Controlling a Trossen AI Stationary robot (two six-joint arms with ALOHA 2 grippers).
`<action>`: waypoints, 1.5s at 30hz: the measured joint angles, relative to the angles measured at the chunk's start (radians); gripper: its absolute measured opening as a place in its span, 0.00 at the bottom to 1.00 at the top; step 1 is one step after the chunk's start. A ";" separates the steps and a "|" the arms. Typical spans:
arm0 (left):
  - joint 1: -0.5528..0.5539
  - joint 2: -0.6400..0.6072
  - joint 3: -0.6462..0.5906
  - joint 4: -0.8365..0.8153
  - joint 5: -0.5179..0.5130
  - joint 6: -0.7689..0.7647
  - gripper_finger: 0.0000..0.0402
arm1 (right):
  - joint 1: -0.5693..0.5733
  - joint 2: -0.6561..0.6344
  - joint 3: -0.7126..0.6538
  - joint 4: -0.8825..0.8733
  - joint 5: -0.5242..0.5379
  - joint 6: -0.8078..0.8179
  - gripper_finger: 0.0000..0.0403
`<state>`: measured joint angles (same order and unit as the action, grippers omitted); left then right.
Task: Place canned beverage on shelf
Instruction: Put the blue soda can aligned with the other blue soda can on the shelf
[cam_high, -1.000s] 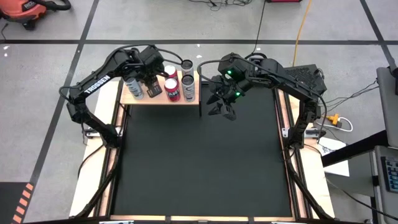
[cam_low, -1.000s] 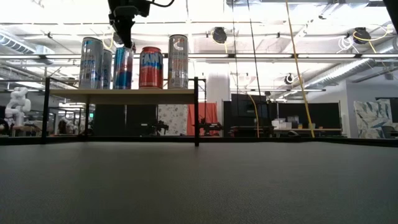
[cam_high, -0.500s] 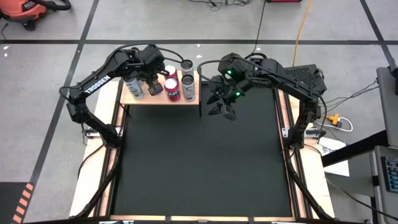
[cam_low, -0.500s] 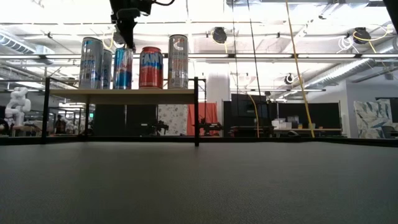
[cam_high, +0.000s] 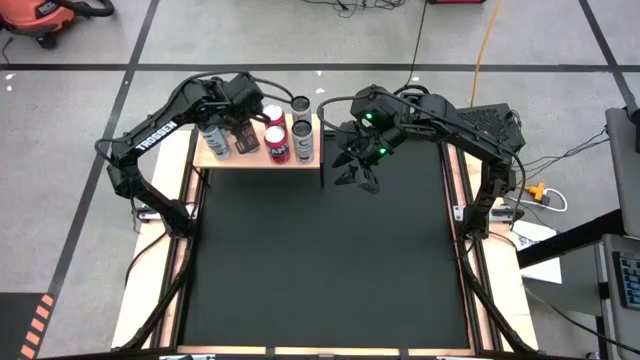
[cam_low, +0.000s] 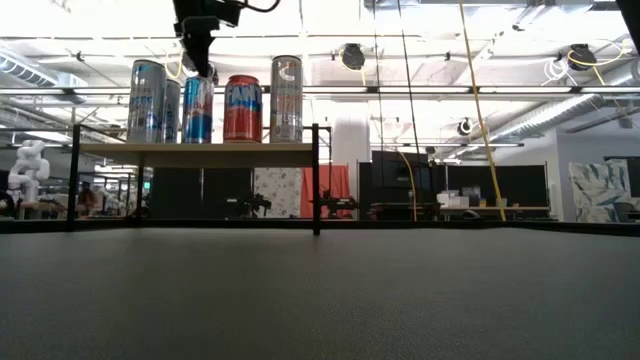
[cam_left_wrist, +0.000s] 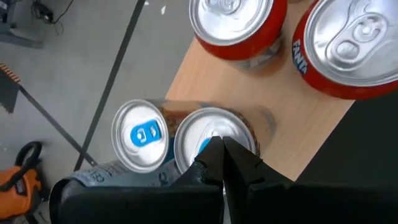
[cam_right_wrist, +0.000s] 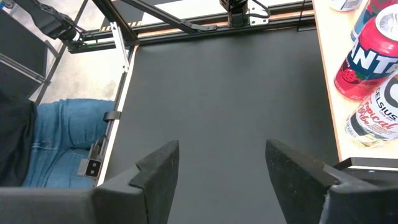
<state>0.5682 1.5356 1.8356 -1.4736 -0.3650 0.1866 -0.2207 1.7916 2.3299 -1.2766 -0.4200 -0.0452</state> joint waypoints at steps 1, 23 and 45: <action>0.000 0.000 0.000 -0.006 -0.003 -0.008 0.00 | 0.000 0.000 0.000 0.000 0.000 0.000 0.54; 0.024 -0.001 0.000 -0.089 0.033 -0.051 0.00 | 0.000 0.000 0.000 0.000 0.000 0.007 0.54; 0.048 -0.007 0.001 -0.098 0.048 -0.070 0.00 | 0.000 0.000 0.000 0.000 0.000 0.007 0.54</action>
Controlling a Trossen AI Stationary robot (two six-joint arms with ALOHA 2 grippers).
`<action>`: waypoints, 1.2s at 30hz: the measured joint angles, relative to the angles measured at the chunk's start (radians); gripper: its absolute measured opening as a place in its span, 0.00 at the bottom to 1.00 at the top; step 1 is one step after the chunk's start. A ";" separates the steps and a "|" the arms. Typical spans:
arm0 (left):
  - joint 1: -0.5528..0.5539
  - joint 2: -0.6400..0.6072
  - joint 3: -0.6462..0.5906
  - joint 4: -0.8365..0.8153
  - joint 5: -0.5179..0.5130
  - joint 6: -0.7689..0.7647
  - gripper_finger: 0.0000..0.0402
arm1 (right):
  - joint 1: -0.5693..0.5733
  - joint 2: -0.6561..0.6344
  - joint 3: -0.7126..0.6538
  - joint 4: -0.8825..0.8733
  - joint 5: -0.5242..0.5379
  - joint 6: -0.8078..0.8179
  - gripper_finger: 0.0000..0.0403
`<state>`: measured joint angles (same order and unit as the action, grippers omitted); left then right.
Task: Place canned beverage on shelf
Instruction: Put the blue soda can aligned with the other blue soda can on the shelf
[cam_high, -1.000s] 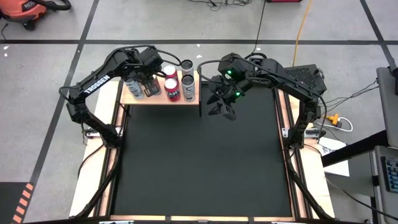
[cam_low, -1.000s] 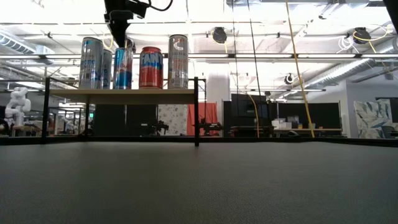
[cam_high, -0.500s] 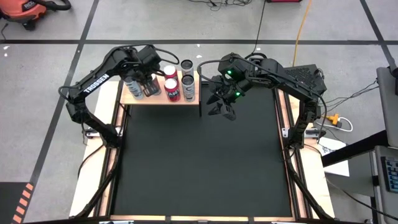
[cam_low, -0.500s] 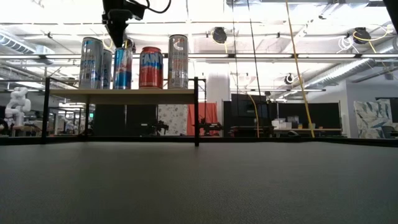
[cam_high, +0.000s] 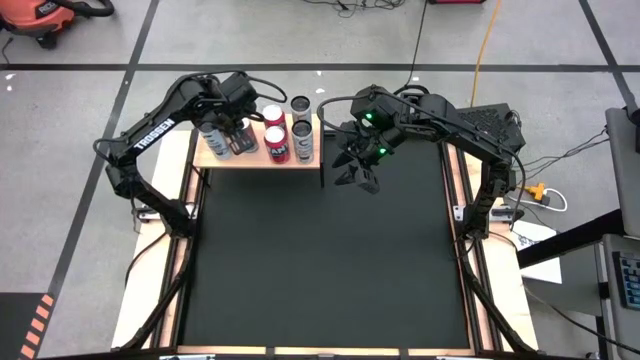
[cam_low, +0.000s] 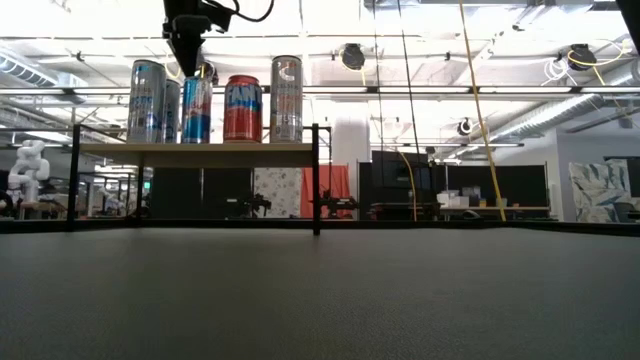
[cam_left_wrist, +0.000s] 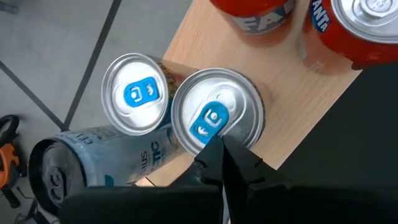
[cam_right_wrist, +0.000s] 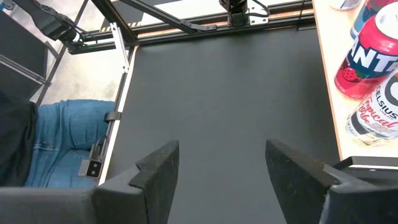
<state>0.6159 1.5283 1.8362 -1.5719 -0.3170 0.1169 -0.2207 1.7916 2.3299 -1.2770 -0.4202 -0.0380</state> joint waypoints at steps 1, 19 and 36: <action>0.000 -0.003 0.000 -0.001 -0.001 0.000 0.00 | 0.000 0.000 0.000 0.000 0.000 0.000 0.54; 0.000 -0.033 -0.001 0.026 0.080 -0.002 0.00 | 0.000 0.000 0.000 0.000 0.000 0.000 0.54; 0.006 -0.009 -0.001 0.063 0.104 0.003 0.00 | 0.000 0.000 0.000 0.000 0.000 0.000 0.54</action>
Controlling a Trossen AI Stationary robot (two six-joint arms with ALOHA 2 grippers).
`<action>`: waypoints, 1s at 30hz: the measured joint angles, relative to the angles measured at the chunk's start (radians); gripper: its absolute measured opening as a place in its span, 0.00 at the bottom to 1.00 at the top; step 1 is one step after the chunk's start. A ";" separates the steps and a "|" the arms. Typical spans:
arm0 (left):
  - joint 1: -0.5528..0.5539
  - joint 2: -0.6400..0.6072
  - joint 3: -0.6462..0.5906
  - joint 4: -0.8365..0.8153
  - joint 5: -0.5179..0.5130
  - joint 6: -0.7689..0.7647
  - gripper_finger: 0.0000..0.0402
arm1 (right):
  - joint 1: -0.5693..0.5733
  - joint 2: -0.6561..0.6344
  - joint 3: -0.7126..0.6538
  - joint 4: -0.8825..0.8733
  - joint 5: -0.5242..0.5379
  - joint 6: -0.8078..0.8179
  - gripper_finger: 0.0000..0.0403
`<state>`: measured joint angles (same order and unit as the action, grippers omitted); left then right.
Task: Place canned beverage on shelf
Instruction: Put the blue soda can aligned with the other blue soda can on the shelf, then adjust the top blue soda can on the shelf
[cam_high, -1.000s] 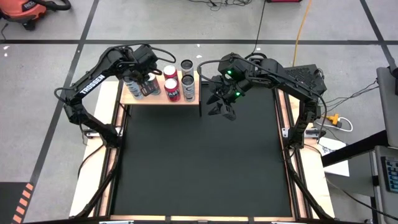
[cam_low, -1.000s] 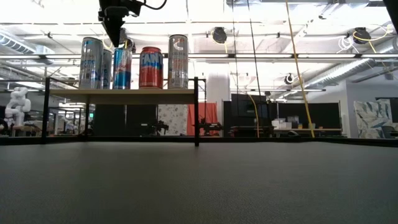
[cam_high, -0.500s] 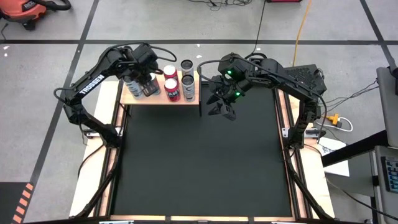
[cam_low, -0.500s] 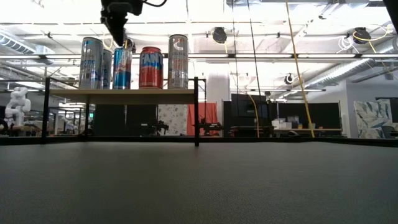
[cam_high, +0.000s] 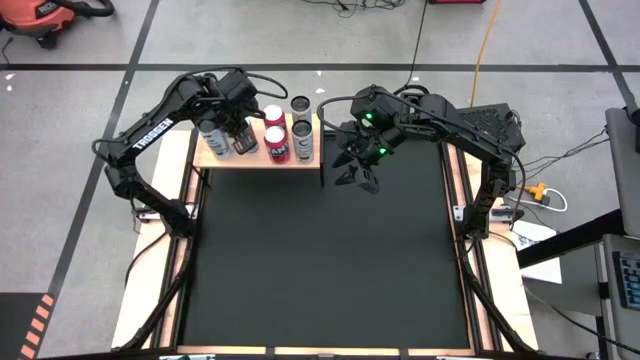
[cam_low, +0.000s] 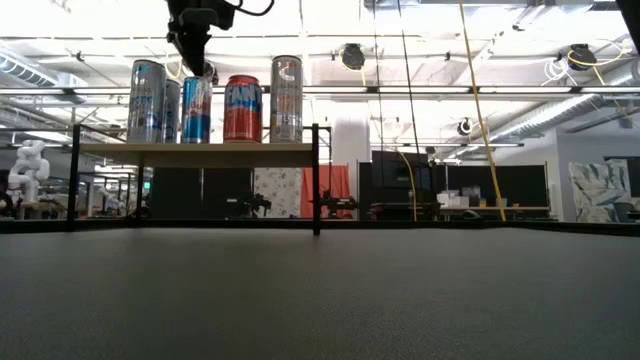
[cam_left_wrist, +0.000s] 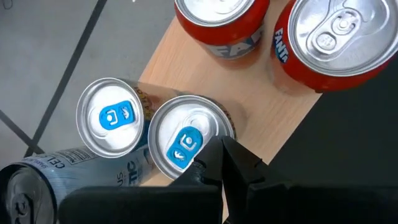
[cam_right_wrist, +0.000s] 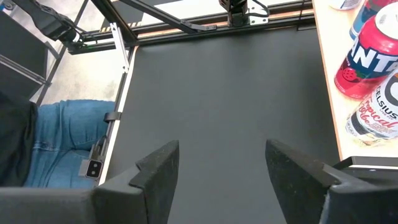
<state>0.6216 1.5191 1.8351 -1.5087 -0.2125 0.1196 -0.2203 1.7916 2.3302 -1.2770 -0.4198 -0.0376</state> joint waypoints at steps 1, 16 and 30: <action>0.000 0.000 0.000 0.000 0.000 0.000 0.00 | 0.000 0.000 0.000 0.000 0.000 0.000 0.54; 0.042 -0.004 0.000 0.129 -0.111 0.046 0.00 | 0.000 0.000 0.000 0.000 0.001 0.000 0.54; 0.196 0.019 0.000 0.130 -0.010 0.016 0.00 | 0.000 0.000 0.000 0.000 0.002 0.013 0.54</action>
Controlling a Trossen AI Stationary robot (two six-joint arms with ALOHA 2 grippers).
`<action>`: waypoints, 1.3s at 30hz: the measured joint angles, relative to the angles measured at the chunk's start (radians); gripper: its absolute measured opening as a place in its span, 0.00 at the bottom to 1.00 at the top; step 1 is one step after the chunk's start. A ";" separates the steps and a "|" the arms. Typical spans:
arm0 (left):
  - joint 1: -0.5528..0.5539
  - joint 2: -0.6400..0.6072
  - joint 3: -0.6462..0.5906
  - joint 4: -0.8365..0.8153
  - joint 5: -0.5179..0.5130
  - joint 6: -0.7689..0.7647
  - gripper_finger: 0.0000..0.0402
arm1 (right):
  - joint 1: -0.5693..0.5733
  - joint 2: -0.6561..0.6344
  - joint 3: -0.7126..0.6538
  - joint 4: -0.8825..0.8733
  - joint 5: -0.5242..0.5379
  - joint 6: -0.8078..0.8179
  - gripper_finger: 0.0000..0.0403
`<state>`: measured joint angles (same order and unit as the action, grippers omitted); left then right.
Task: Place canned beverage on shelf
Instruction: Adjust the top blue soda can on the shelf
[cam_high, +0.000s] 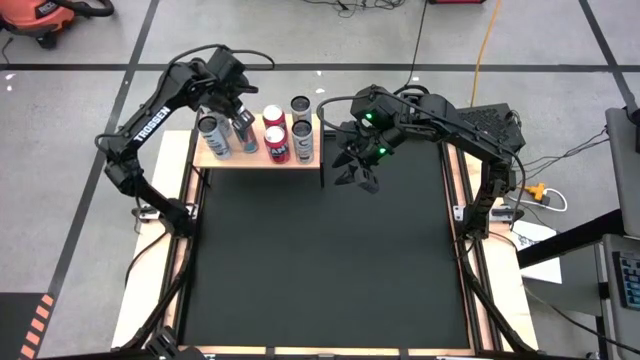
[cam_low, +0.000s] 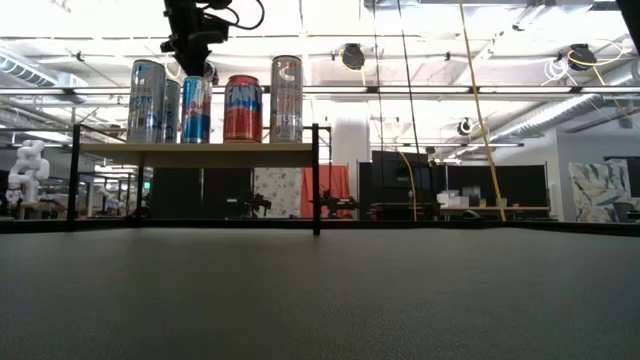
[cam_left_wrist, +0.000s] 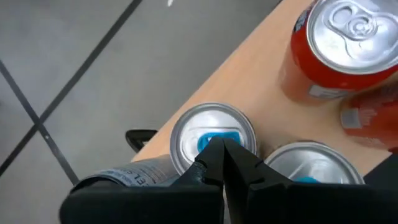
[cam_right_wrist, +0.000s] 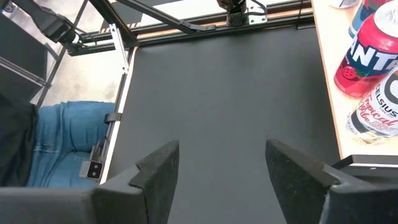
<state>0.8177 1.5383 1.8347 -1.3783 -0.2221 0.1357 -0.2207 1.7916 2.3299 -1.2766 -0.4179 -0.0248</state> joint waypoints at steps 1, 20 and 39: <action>0.001 0.000 0.000 -0.005 0.005 0.000 0.00 | 0.000 0.000 0.000 0.000 0.000 -0.003 0.54; -0.015 0.035 0.003 -0.022 0.045 -0.023 0.00 | 0.000 0.000 0.000 0.000 0.001 -0.003 0.54; -0.019 0.036 0.001 -0.026 0.015 -0.018 0.00 | 0.000 0.000 0.000 0.000 0.001 -0.006 0.54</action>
<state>0.7988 1.5745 1.8359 -1.4042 -0.2072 0.1179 -0.2206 1.7916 2.3302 -1.2770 -0.4168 -0.0303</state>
